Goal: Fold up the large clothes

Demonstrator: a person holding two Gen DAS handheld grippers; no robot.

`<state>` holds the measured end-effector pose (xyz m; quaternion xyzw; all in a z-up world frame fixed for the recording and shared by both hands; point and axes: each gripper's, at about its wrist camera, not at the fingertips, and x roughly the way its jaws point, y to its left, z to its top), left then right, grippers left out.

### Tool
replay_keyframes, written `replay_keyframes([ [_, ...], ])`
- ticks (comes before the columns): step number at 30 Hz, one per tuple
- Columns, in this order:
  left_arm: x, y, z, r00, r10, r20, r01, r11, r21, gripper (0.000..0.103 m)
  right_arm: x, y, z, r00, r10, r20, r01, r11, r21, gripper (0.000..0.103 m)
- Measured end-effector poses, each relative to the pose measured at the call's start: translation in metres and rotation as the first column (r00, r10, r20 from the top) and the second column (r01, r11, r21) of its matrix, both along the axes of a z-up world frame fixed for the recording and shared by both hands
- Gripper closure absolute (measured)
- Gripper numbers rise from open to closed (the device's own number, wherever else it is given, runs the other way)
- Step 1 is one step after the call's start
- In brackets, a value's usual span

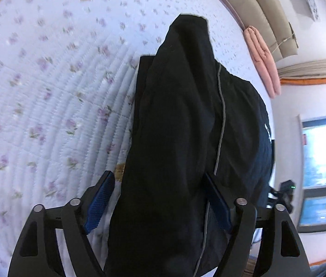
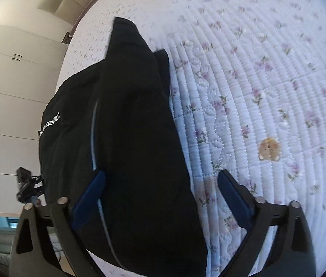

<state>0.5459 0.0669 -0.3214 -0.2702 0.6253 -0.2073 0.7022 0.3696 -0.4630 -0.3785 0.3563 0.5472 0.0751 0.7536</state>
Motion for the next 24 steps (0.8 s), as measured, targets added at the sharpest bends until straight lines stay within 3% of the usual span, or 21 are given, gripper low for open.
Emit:
replay_keyframes([
  [3, 0.000, 0.006, -0.016, 1.000, 0.004, -0.025, -0.006, 0.996, -0.085, 0.023, 0.000, 0.001, -0.009, 1.000, 0.014, 0.012, -0.015, 0.997, 0.074, 0.000],
  [9, -0.004, 0.006, -0.031, 0.999, -0.009, -0.036, 0.002, 0.983, -0.184, 0.023, 0.010, 0.001, -0.011, 0.996, 0.073, 0.050, -0.079, 0.989, 0.127, 0.000],
  [20, -0.005, 0.005, -0.026, 0.999, -0.032, -0.041, 0.022, 0.976, -0.219, 0.023, 0.032, -0.008, 0.008, 0.993, 0.088, 0.077, -0.105, 0.960, 0.260, 0.000],
  [24, -0.012, 0.014, -0.019, 0.999, -0.026, -0.038, 0.015, 0.963, -0.269, 0.022, 0.026, -0.014, 0.005, 0.994, 0.072, 0.077, -0.093, 0.944, 0.316, 0.000],
])
